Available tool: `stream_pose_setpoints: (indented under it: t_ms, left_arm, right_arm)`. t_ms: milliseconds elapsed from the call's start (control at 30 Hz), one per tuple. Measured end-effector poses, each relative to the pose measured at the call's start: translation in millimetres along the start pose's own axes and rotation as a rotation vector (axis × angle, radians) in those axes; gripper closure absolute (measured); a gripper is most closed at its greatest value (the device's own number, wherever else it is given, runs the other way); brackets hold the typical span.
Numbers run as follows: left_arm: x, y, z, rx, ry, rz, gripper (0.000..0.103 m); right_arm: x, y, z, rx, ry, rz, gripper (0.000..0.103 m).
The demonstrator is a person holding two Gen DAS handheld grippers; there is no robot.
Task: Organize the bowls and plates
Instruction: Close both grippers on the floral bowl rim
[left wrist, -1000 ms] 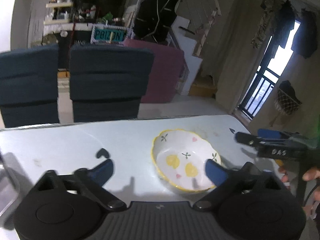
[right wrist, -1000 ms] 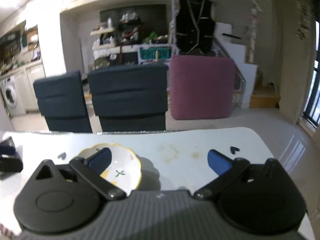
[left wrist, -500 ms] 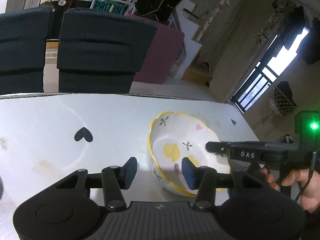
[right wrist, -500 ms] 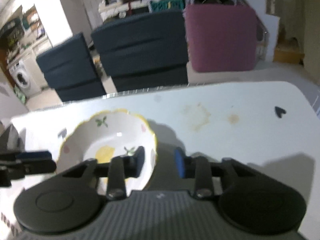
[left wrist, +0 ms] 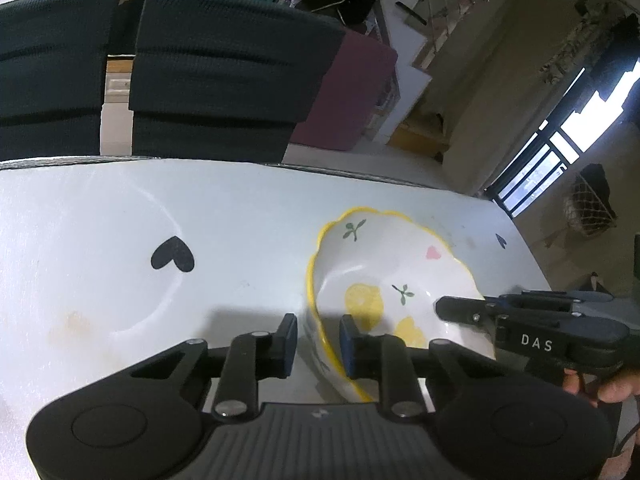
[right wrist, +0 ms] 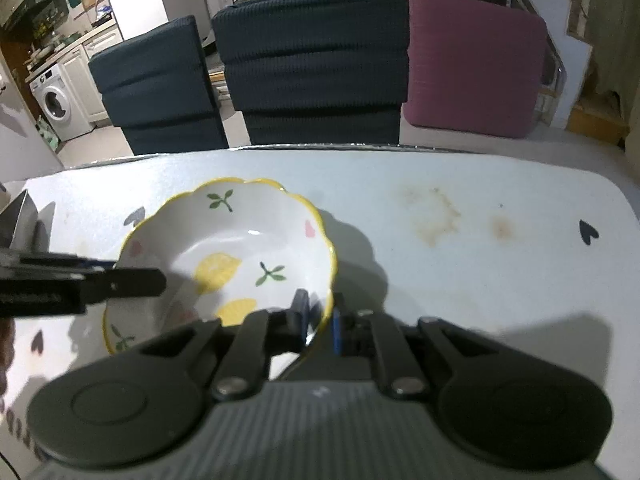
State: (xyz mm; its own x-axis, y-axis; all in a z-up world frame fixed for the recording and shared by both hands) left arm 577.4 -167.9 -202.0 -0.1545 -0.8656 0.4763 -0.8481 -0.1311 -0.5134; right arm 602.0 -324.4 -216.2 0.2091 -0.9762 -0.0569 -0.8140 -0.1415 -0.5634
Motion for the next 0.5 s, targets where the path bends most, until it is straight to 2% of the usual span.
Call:
stream_pose_setpoints:
  t_ms: [133, 200, 267, 400, 500]
  left_arm:
    - [-1, -2, 3, 0.009, -0.016, -0.017, 0.079]
    - [0, -3, 4, 0.006, -0.010, -0.012, 0.084]
    - [1, -2, 5, 0.005, -0.015, -0.008, 0.085]
    - [3, 2, -2, -0.006, -0.056, 0.030, 0.090]
    - [-4, 4, -12, -0.007, -0.056, 0.003, 0.092]
  right_arm:
    - [3, -2, 2, 0.002, 0.004, 0.008, 0.088]
    - [6, -2, 3, 0.002, 0.001, 0.030, 0.088]
    - [8, -3, 6, 0.003, -0.005, 0.063, 0.088]
    - [8, 0, 0, 0.019, -0.002, 0.089, 0.091]
    - [1, 3, -7, 0.037, -0.013, 0.085, 0.093]
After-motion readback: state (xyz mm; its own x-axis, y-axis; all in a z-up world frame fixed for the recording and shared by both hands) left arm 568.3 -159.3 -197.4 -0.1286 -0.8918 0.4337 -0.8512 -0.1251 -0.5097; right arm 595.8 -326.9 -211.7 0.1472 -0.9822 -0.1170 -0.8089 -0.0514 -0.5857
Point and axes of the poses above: each gripper's, at about its wrist camera, not at the fingertips, and z roughly the way its jaws point, x to its right, y to its underside, the point moved 2 cm from there along z, roughly the way its jaws point, and after that the axes turned 8 degrees about -z, right-handed, at the moved point
